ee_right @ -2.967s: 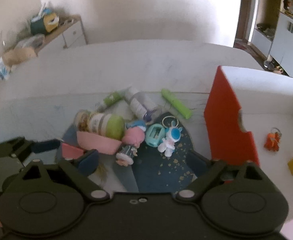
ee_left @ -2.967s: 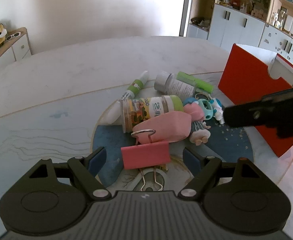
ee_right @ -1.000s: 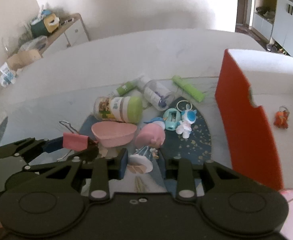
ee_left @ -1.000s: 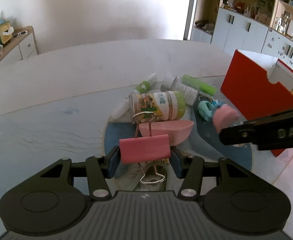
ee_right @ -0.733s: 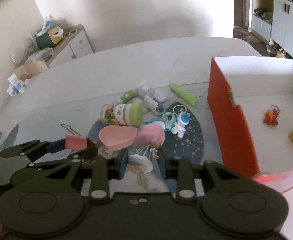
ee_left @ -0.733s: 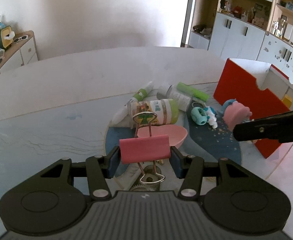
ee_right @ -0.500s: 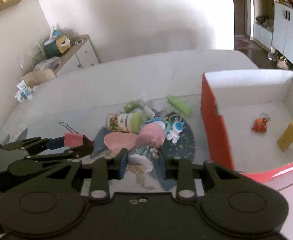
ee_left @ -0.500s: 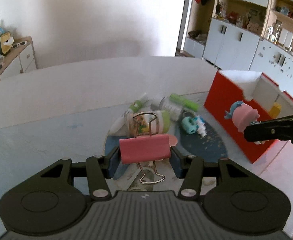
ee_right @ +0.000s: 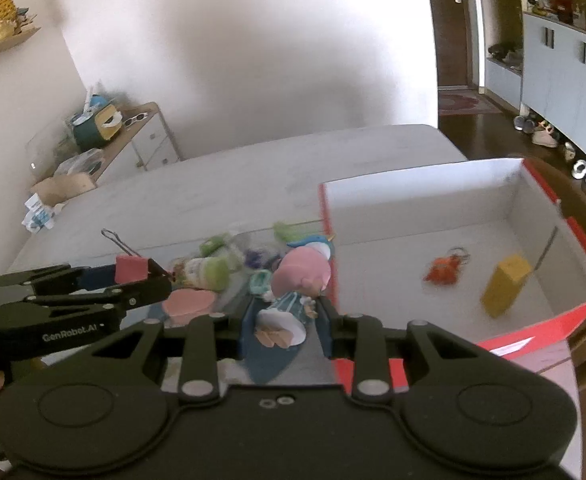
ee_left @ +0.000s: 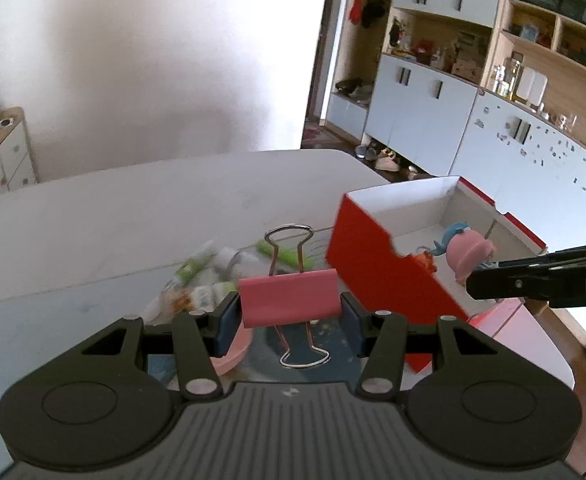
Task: Organize rigid objects
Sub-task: 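Carry the clip and figurine into the red box and release them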
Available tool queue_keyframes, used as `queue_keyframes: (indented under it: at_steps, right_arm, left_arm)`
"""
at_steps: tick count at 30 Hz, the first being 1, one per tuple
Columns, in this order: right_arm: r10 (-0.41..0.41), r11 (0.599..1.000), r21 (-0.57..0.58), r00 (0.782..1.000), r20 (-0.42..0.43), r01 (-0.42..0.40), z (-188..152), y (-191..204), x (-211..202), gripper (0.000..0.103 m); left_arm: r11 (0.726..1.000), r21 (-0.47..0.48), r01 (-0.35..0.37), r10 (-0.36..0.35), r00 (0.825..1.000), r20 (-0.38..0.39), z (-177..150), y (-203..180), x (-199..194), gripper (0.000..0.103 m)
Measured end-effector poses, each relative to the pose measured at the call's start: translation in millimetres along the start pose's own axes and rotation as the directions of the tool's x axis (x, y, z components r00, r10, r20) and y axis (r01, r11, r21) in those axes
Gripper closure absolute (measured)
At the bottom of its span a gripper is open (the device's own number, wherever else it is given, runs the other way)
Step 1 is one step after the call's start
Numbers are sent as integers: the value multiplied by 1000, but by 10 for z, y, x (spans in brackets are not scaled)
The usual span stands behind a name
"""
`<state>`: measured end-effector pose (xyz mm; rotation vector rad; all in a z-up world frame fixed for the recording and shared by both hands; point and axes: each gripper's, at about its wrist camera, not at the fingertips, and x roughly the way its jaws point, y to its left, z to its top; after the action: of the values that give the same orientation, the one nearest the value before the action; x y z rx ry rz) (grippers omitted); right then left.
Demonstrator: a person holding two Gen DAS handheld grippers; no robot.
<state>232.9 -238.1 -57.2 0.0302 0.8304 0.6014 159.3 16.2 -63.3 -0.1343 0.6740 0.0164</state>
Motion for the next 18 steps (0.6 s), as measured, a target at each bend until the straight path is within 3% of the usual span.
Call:
queue_keyframes:
  at_steps: [9, 18]
  right_arm:
    - [-9, 1000, 5, 1000, 15, 9, 61, -530, -32, 72]
    - [10, 1000, -14, 1000, -5, -10, 116, -943, 49, 72]
  left_arm:
    - [997, 61, 45, -46, 999, 13, 312, -653, 239, 51]
    - [995, 58, 82, -81, 996, -28, 641, -1131, 631, 51]
